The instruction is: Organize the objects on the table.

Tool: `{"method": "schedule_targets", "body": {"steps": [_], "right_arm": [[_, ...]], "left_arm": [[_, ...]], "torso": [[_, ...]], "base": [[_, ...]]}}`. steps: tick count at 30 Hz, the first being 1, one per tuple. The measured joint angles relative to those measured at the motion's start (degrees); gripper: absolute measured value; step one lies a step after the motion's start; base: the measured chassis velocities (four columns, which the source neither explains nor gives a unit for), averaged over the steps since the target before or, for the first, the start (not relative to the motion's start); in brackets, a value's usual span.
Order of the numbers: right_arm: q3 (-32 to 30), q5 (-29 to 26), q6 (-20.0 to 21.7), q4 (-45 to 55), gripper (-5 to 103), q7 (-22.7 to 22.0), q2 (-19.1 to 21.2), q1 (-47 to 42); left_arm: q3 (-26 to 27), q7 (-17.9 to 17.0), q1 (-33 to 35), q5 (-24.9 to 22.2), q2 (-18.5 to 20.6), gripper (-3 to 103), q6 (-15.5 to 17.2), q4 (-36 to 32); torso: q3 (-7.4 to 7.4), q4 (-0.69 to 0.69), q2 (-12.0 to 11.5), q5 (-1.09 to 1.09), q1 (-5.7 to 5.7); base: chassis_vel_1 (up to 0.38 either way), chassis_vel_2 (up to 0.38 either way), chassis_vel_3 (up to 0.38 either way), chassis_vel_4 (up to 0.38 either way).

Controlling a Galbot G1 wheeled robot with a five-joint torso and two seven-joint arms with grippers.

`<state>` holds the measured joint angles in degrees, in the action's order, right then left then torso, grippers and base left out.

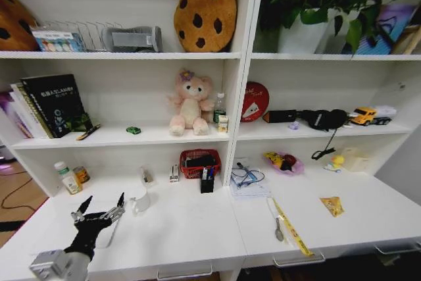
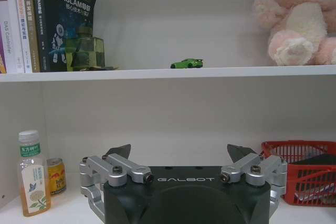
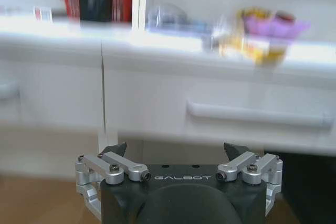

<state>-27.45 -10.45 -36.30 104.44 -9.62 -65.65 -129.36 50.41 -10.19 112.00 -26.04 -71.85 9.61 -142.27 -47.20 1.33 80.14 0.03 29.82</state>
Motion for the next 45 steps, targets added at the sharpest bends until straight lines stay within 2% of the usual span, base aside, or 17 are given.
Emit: {"method": "schedule_targets", "body": {"steps": [1, 3, 5, 6, 8, 9, 10, 12, 14, 15, 17, 24, 35, 39, 40, 42, 45], "right_arm": [[-1.0, -1.3, 0.9, 6.9, 100, -0.7, 0.0, -1.8], [-1.8, -2.6, 2.2, 11.4, 100, -1.0, 0.0, -2.2], [-4.7, -8.1, 8.9, 21.0, 100, -2.6, -0.3, -1.5], [-4.7, -8.1, 8.9, 21.0, 100, -2.6, -0.3, -1.5], [-7.8, -13.8, 18.2, 25.8, 100, -7.8, -0.7, 2.0], [-7.8, -13.8, 18.2, 25.8, 100, -7.8, -0.7, 2.0], [-9.7, -16.0, 23.1, 26.3, 100, -12.9, -1.1, 6.2], [-10.7, -16.5, 24.4, 26.0, 100, -14.6, -1.0, 8.2], [-16.7, -20.6, 28.8, 23.7, 100, -17.6, 2.4, 16.6], [-16.7, -20.6, 28.8, 23.7, 100, -17.6, 2.4, 16.6], [-19.7, -25.0, 30.4, 22.9, 100, -17.7, 5.0, 19.4], [-22.6, -32.2, 32.4, 21.5, 100, -17.6, 6.1, 22.0], [-22.1, -31.0, 33.2, 19.1, 100, -17.3, 6.1, 23.6], [-21.8, -30.3, 33.7, 20.2, 100, -16.6, 6.3, 23.7], [-20.9, -30.2, 33.7, 21.3, 100, -16.1, 6.4, 23.7], [-20.0, -30.3, 33.9, 22.4, 100, -15.6, 6.4, 23.8], [-18.3, -31.5, 36.7, 23.9, 100, -15.7, 6.7, 25.3]], "left_arm": [[0.0, 0.0, 0.0, 0.0, 0.0, 100, 0.0, 0.0], [0.0, 0.0, 0.0, 0.0, 0.0, 100, 0.0, 0.0], [0.0, 0.0, 0.0, 0.0, 0.0, 100, 0.0, 0.0], [0.0, 0.0, 0.0, 0.0, 0.0, 100, 0.0, 0.0], [0.0, 0.0, 0.0, 0.0, 0.0, 100, 0.0, 0.0], [0.0, 0.0, 0.0, 0.0, 0.0, 100, 0.0, 0.0], [0.0, 0.0, 0.0, 0.0, 0.0, 100, 0.0, 0.0], [0.0, 0.0, 0.0, 0.0, 0.0, 100, 0.0, 0.0], [0.0, 0.0, 0.0, 0.0, 0.0, 100, 0.0, 0.0], [0.0, 0.0, 0.0, 0.0, 0.0, 100, 0.0, 0.0], [0.0, 0.0, 0.0, 0.0, 0.0, 100, 0.0, 0.0], [0.0, 0.0, 0.0, 0.0, 0.0, 100, 0.0, 0.0], [0.0, 0.0, 0.0, 0.0, 0.0, 100, 0.0, 0.0], [0.0, 0.0, 0.0, 0.0, 0.0, 100, 0.0, 0.0], [0.0, 0.0, 0.0, 0.0, 0.0, 100, 0.0, 0.0], [0.0, 0.0, 0.0, 0.0, 0.0, 100, 0.0, 0.0], [0.0, 0.0, 0.0, 0.0, 0.0, 100, 0.0, 0.0]], "torso": [[0.00, 0.00, 0.0, -0.03, 0.00], [0.00, 0.00, 0.0, -0.02, 0.00], [-0.01, -0.01, 0.0, -0.02, 0.01], [-0.01, -0.01, 0.0, -0.02, 0.01], [-0.01, -0.02, 0.0, 0.00, 0.02], [-0.01, -0.02, 0.0, 0.00, 0.02], [-0.01, 0.02, 0.0, -0.03, 0.02], [-0.01, 0.03, 0.0, -0.06, 0.01], [-0.02, -0.01, 0.0, -0.07, 0.02], [-0.02, -0.01, 0.0, -0.07, 0.02], [-0.02, -0.02, 0.0, -0.03, 0.03], [-0.02, 0.01, 0.0, -0.03, 0.02], [-0.01, 0.00, 0.0, -0.05, 0.02], [-0.02, 0.00, 0.0, -0.01, 0.02], [-0.01, 0.00, 0.0, -0.07, 0.01], [-0.02, 0.02, 0.0, -0.01, 0.03], [0.00, -0.02, 0.0, -0.08, 0.00]], "base": [[0.000, 0.000, 0.000, 0.000], [0.000, 0.000, 0.000, 0.000], [0.000, 0.000, 0.000, 0.000], [0.000, 0.000, 0.000, 0.000], [0.000, 0.000, 0.000, 0.000], [0.000, 0.000, 0.000, 0.000], [0.000, 0.000, 0.000, 0.000], [0.000, 0.000, 0.000, 0.000], [0.000, 0.000, 0.000, 0.000], [0.000, 0.000, 0.000, 0.000], [0.000, 0.000, 0.000, 0.000], [-0.005, -0.008, 0.003, 0.005], [-0.148, -0.142, 0.147, 0.144], [-0.247, -0.245, 0.237, 0.236], [-0.250, -0.255, 0.234, 0.265], [-0.244, -0.247, 0.234, 0.258], [-0.192, -0.219, 0.182, 0.178]]}}
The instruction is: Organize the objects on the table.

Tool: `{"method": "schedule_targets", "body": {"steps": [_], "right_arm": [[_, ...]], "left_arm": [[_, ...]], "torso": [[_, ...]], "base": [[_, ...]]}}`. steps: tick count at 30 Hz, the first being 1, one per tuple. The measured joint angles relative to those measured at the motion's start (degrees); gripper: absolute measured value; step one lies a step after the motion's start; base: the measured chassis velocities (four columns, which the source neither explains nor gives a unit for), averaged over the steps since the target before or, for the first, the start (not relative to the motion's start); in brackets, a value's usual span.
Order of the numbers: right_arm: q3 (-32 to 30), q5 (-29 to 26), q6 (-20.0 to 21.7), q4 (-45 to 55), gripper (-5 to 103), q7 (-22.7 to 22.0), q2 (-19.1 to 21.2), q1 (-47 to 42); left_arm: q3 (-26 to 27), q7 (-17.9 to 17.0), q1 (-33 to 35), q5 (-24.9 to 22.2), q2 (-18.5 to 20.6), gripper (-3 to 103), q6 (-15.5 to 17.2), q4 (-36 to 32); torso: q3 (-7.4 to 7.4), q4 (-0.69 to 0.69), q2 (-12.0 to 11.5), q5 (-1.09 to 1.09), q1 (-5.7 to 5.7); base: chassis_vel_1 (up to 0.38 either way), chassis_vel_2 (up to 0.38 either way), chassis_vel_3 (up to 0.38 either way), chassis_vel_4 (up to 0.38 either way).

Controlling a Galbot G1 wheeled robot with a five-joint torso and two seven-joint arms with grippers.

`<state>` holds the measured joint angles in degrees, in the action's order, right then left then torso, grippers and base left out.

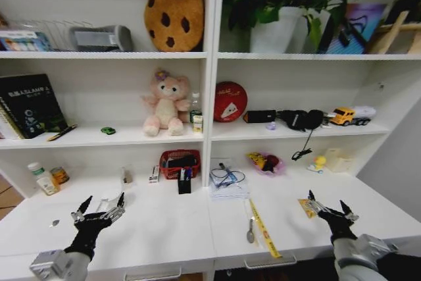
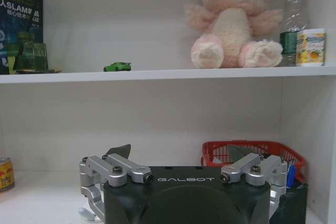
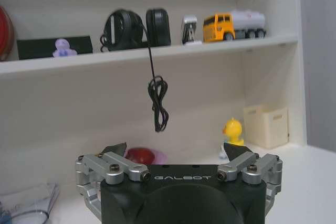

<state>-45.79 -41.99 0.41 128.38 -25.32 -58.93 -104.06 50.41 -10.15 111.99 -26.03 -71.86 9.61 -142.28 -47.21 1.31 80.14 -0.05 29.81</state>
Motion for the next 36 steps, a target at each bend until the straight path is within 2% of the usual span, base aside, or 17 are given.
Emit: {"method": "schedule_targets", "body": {"steps": [1, 2, 3, 4, 5, 7, 14, 21, 26, 28, 29, 30, 31, 33, 34, 35, 36], "right_arm": [[0.5, -3.3, 4.0, -0.1, 100, -1.1, 0.6, 1.9], [0.5, -3.3, 4.0, -0.1, 100, -1.1, 0.6, 1.9], [0.8, -6.5, 8.0, -1.8, 100, -3.5, 1.4, 4.9], [1.0, -8.1, 10.0, -3.2, 100, -4.5, 1.9, 6.6], [1.0, -8.1, 10.0, -3.2, 100, -4.5, 1.9, 6.6], [1.5, -11.6, 14.2, -9.0, 100, -5.1, 3.7, 11.5], [5.9, -10.9, 16.2, -21.2, 100, -1.6, 6.4, 19.1], [7.3, -10.5, 17.2, -22.8, 101, -0.8, 6.6, 20.2], [8.1, -8.6, 17.3, -22.6, 80, -0.5, 5.9, 18.6], [8.1, -8.4, 17.2, -22.8, 80, -0.2, 5.8, 18.5], [8.2, -8.1, 17.0, -22.9, 70, 0.1, 5.8, 18.4], [8.2, -8.1, 17.0, -22.9, 70, 0.1, 5.8, 18.4], [8.2, -8.1, 16.9, -23.1, 64, 0.7, 5.8, 18.3], [8.1, -8.1, 16.7, -23.1, 64, 1.1, 5.8, 18.3], [8.0, -8.1, 16.2, -23.4, 53, 2.4, 6.0, 18.4], [7.9, -8.1, 16.0, -23.5, 47, 2.8, 6.1, 18.4], [7.9, -8.1, 15.9, -23.6, 47, 3.1, 6.2, 18.4]], "left_arm": [[0.0, 0.0, 0.0, 0.0, 0.0, 100, 0.0, 0.0], [0.0, 0.0, 0.0, 0.0, 0.0, 100, 0.0, 0.0], [0.0, 0.0, 0.0, 0.0, 0.0, 100, 0.0, 0.0], [0.0, 0.0, 0.0, 0.0, 0.0, 100, 0.0, 0.0], [0.0, 0.0, 0.0, 0.0, 0.0, 100, 0.0, 0.0], [0.0, 0.0, 0.0, 0.0, 0.0, 100, 0.0, 0.0], [0.0, 0.0, 0.0, 0.0, 0.0, 100, 0.0, 0.0], [0.0, 0.0, 0.0, 0.0, 0.0, 100, 0.0, 0.0], [0.0, 0.0, 0.0, 0.0, 0.0, 100, 0.0, 0.0], [0.0, 0.0, 0.0, 0.0, 0.0, 100, 0.0, 0.0], [0.0, 0.0, 0.0, 0.0, 0.0, 100, 0.0, 0.0], [0.0, 0.0, 0.0, 0.0, 0.0, 100, 0.0, 0.0], [0.0, 0.0, 0.0, 0.0, 0.0, 100, 0.0, 0.0], [0.0, 0.0, 0.0, 0.0, 0.0, 100, 0.0, 0.0], [0.0, 0.0, 0.0, 0.0, 0.0, 100, 0.0, 0.0], [0.0, 0.0, 0.0, 0.0, 0.0, 100, 0.0, 0.0], [0.0, 0.0, 0.0, 0.0, 0.0, 100, 0.0, 0.0]], "torso": [[-0.01, 0.01, 0.0, 0.00, 0.01], [-0.01, 0.01, 0.0, 0.00, 0.01], [0.00, 0.05, 0.0, 0.07, 0.00], [0.00, 0.04, 0.0, 0.05, 0.00], [0.00, 0.04, 0.0, 0.05, 0.00], [-0.02, 0.00, 0.0, 0.06, 0.03], [-0.02, 0.01, 0.0, 0.05, 0.03], [-0.02, 0.03, 0.0, 0.05, 0.02], [-0.01, 0.03, 0.0, 0.05, 0.02], [-0.01, 0.03, 0.0, 0.05, 0.02], [-0.01, 0.03, 0.0, 0.05, 0.02], [-0.01, 0.03, 0.0, 0.05, 0.02], [-0.01, 0.02, 0.0, 0.05, 0.02], [-0.01, 0.02, 0.0, 0.05, 0.02], [-0.01, 0.02, 0.0, 0.05, 0.02], [-0.01, 0.02, 0.0, 0.05, 0.02], [-0.01, 0.02, 0.0, 0.05, 0.02]], "base": [[-0.016, -0.131, 0.050, 0.096], [-0.016, -0.131, 0.050, 0.096], [-0.030, -0.107, 0.019, 0.004], [0.000, 0.000, 0.000, 0.000], [0.000, 0.000, 0.000, 0.000], [0.019, 0.074, -0.035, -0.055], [0.053, 0.058, -0.030, -0.047], [0.000, 0.000, 0.000, 0.000], [0.000, 0.000, 0.000, 0.000], [0.000, 0.000, 0.000, 0.000], [0.000, 0.000, 0.000, 0.000], [0.000, 0.000, 0.000, 0.000], [0.000, 0.000, 0.000, 0.000], [0.000, 0.000, 0.000, 0.000], [0.000, 0.000, 0.000, 0.000], [0.000, 0.000, 0.000, 0.000], [0.000, 0.000, 0.000, 0.000]]}}
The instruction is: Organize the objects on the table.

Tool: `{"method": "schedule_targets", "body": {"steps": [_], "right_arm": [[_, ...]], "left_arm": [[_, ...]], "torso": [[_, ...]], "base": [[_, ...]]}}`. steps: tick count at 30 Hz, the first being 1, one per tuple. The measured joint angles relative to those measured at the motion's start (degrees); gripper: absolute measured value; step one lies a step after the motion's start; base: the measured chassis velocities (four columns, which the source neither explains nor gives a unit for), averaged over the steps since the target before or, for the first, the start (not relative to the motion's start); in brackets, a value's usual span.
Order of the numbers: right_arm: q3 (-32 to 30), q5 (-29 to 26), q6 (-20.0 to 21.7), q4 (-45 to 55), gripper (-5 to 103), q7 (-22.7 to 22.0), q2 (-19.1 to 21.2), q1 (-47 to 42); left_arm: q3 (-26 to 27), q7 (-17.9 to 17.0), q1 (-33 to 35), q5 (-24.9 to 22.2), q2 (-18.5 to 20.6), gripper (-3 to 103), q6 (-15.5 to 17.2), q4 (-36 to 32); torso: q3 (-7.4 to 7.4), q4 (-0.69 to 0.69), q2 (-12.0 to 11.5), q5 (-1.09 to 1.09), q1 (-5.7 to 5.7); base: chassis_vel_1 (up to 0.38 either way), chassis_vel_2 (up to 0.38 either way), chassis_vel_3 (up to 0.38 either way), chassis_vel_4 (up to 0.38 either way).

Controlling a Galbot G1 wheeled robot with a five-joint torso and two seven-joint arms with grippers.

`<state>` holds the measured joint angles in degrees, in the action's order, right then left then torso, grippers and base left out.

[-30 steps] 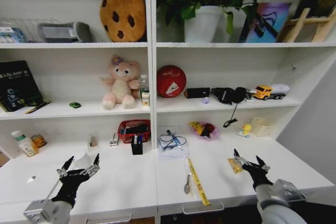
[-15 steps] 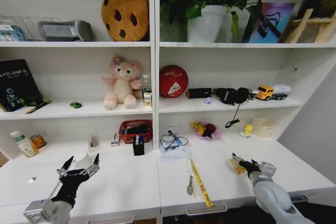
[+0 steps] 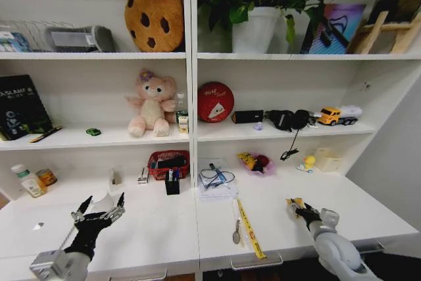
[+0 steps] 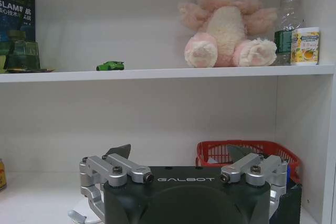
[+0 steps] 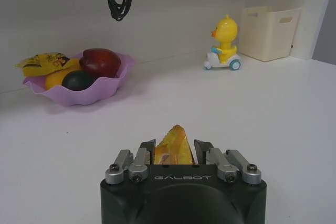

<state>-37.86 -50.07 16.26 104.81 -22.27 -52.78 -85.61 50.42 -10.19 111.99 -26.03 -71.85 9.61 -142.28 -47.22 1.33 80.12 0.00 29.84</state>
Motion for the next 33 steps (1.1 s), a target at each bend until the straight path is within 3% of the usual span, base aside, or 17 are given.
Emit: {"method": "schedule_targets", "body": {"steps": [2, 4, 7, 9, 12, 16, 22, 28, 33], "right_arm": [[0.0, 0.0, -0.1, 0.0, 41, 0.2, 0.0, 0.0], [0.0, 0.4, -0.4, -0.1, 25, 0.6, -0.1, 0.2], [0.0, 0.4, -0.4, -0.1, 25, 0.6, -0.2, 0.1], [-0.1, 0.9, -0.8, -0.1, 9, 1.2, -0.4, -0.2], [-0.1, 1.2, -1.4, 0.2, 1, 1.9, -0.4, -0.5], [0.0, 1.2, -1.4, 0.6, 1, 2.7, -0.1, 0.1], [3.7, 1.4, -1.8, -2.1, 0, 6.9, 1.4, 8.1], [13.3, 2.9, -3.9, -11.0, 0, 8.1, 2.2, 25.2], [19.7, 2.6, -4.7, -15.4, 0, 8.1, 1.8, 32.4]], "left_arm": [[0.0, 0.0, 0.0, 0.0, 0.0, 100, 0.0, 0.0], [0.0, 0.0, 0.0, 0.0, 0.0, 100, 0.0, 0.0], [0.0, 0.0, 0.0, 0.0, 0.0, 100, 0.0, 0.0], [0.0, 0.0, 0.0, 0.0, 0.0, 100, 0.0, 0.0], [0.0, 0.0, 0.0, 0.0, 0.0, 100, 0.0, 0.0], [0.0, 0.0, 0.0, 0.0, 0.0, 100, 0.0, 0.0], [0.0, 0.0, 0.0, 0.0, 0.0, 100, 0.0, 0.0], [0.0, 0.0, 0.0, 0.0, 0.0, 100, 0.0, 0.0], [0.0, 0.0, 0.0, 0.0, 0.0, 100, 0.0, 0.0]], "torso": [[0.00, 0.00, 0.0, 0.00, 0.00], [0.00, 0.00, 0.0, 0.00, 0.00], [0.00, 0.00, 0.0, 0.00, 0.00], [0.00, 0.00, 0.0, 0.00, 0.00], [0.00, 0.00, 0.0, 0.00, 0.00], [0.00, 0.01, 0.0, 0.00, 0.00], [0.00, 0.01, 0.0, -0.01, 0.00], [-0.01, -0.01, 0.0, 0.01, 0.00], [-0.01, -0.02, 0.0, 0.00, 0.00]], "base": [[0.000, 0.000, 0.000, 0.000], [0.000, 0.000, 0.000, 0.000], [0.000, 0.000, 0.000, 0.000], [0.000, 0.000, 0.000, 0.000], [0.000, 0.000, 0.000, 0.000], [0.000, 0.000, 0.000, 0.000], [0.000, 0.000, 0.000, 0.000], [0.000, 0.000, 0.000, 0.000], [0.000, 0.000, 0.000, 0.000]]}}
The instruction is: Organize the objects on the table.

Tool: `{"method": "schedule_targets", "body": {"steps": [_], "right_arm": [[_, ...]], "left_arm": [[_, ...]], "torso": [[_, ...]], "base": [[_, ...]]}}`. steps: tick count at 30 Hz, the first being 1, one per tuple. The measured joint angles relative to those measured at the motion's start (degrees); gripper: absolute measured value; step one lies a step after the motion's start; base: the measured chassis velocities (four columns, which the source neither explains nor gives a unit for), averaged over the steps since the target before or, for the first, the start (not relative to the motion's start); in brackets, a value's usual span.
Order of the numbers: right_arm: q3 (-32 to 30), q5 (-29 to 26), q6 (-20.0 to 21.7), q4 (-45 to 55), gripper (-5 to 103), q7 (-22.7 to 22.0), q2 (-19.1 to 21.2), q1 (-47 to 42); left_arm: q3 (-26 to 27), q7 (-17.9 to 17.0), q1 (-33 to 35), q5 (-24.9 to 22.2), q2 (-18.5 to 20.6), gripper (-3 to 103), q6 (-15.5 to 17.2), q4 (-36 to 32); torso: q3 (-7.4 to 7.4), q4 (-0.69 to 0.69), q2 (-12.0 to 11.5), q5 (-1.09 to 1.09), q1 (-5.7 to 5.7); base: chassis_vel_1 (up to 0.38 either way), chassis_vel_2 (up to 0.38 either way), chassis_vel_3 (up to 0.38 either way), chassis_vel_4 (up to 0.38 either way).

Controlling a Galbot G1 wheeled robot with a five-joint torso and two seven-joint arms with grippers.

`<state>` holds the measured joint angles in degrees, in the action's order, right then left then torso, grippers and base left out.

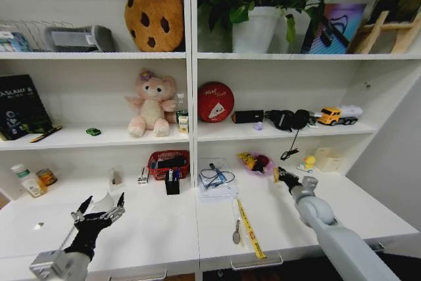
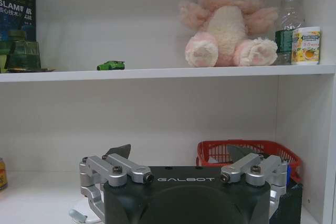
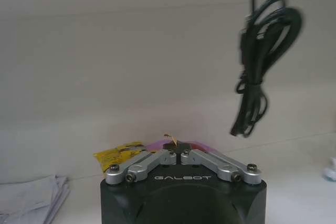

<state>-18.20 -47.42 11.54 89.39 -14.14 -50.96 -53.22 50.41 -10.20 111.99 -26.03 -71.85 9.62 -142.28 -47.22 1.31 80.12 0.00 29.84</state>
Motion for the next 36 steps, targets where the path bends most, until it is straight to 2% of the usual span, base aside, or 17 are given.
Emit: {"method": "schedule_targets", "body": {"steps": [1, 3, 5, 6, 8, 15, 16, 21, 22, 23, 24, 25, 27, 30, 33, 36], "right_arm": [[3.3, 0.3, -1.1, -2.6, 0, 0.4, -0.7, 3.5], [4.4, 0.6, -1.6, -3.7, 0, 0.6, -1.1, 4.9], [7.7, 4.1, -4.3, -8.4, 0, 1.8, -2.6, 10.5], [7.7, 4.1, -4.3, -8.4, 0, 1.8, -2.6, 10.5], [9.4, 6.9, -6.9, -12.7, 0, 2.8, -3.6, 14.4], [11.2, 8.4, -8.8, -20.0, -1, 3.5, -5.0, 17.7], [11.1, 8.5, -8.9, -20.6, 4, 3.2, -5.3, 17.6], [10.6, 8.6, -9.1, -20.9, 15, 2.5, -5.5, 16.8], [10.6, 8.6, -9.2, -20.8, 21, 2.4, -5.3, 16.4], [9.6, 7.1, -8.6, -16.9, 37, 2.6, -3.0, 13.3], [8.5, 7.0, -8.3, -13.6, 42, 2.7, -1.6, 9.8], [8.5, 7.0, -8.3, -13.6, 42, 2.7, -1.6, 9.8], [6.2, 7.8, -8.3, -7.9, 53, 2.0, 0.4, 2.7], [4.3, 8.7, -8.6, -4.6, 59, 1.3, 1.4, -1.2], [-2.8, 11.3, -10.3, 6.8, 76, -1.2, 3.1, -14.1], [-4.6, 11.8, -10.5, 9.4, 81, -2.0, 3.1, -17.3]], "left_arm": [[0.0, 0.0, 0.0, 0.0, 0.0, 100, 0.0, 0.0], [0.0, 0.0, 0.0, 0.0, 0.0, 100, 0.0, 0.0], [0.0, 0.0, 0.0, 0.0, 0.0, 100, 0.0, 0.0], [0.0, 0.0, 0.0, 0.0, 0.0, 100, 0.0, 0.0], [0.0, 0.0, 0.0, 0.0, 0.0, 100, 0.0, 0.0], [0.0, 0.0, 0.0, 0.0, 0.0, 100, 0.0, 0.0], [0.0, 0.0, 0.0, 0.0, 0.0, 100, 0.0, 0.0], [0.0, 0.0, 0.0, 0.0, 0.0, 100, 0.0, 0.0], [0.0, 0.0, 0.0, 0.0, 0.0, 100, 0.0, 0.0], [0.0, 0.0, 0.0, 0.0, 0.0, 100, 0.0, 0.0], [0.0, 0.0, 0.0, 0.0, 0.0, 100, 0.0, 0.0], [0.0, 0.0, 0.0, 0.0, 0.0, 100, 0.0, 0.0], [0.0, 0.0, 0.0, 0.0, 0.0, 100, 0.0, 0.0], [0.0, 0.0, 0.0, 0.0, 0.0, 100, 0.0, 0.0], [0.0, 0.0, 0.0, 0.0, 0.0, 100, 0.0, 0.0], [0.0, 0.0, 0.0, 0.0, 0.0, 100, 0.0, 0.0]], "torso": [[0.00, 0.02, 0.0, -0.01, 0.00], [0.00, 0.03, 0.0, -0.01, 0.00], [0.00, 0.02, 0.0, -0.01, 0.00], [0.00, 0.02, 0.0, -0.01, 0.00], [0.00, 0.01, 0.0, 0.01, 0.00], [0.00, 0.03, 0.0, 0.00, 0.00], [0.00, 0.03, 0.0, -0.01, 0.00], [0.01, 0.02, 0.0, -0.01, -0.01], [0.01, 0.02, 0.0, -0.01, -0.01], [0.01, 0.02, 0.0, 0.02, -0.01], [0.01, 0.01, 0.0, 0.00, -0.01], [0.01, 0.01, 0.0, 0.00, -0.01], [0.01, 0.03, 0.0, -0.03, 0.00], [0.01, 0.04, 0.0, -0.02, -0.01], [0.02, 0.04, 0.0, 0.00, -0.01], [0.02, 0.00, 0.0, 0.00, -0.01]], "base": [[0.000, 0.000, 0.000, 0.000], [0.000, 0.000, 0.000, 0.000], [0.000, 0.000, 0.000, 0.000], [0.000, 0.000, 0.000, 0.000], [0.000, 0.000, 0.000, 0.000], [0.000, 0.000, 0.000, 0.000], [0.000, 0.000, 0.000, 0.000], [0.000, 0.000, 0.000, 0.000], [0.000, 0.000, 0.000, 0.000], [0.000, 0.000, 0.000, 0.000], [0.000, 0.000, 0.000, 0.000], [0.000, 0.000, 0.000, 0.000], [0.000, 0.000, 0.000, 0.000], [0.000, 0.000, 0.000, 0.000], [0.000, 0.000, 0.000, 0.000], [0.000, 0.000, 0.000, 0.000]]}}
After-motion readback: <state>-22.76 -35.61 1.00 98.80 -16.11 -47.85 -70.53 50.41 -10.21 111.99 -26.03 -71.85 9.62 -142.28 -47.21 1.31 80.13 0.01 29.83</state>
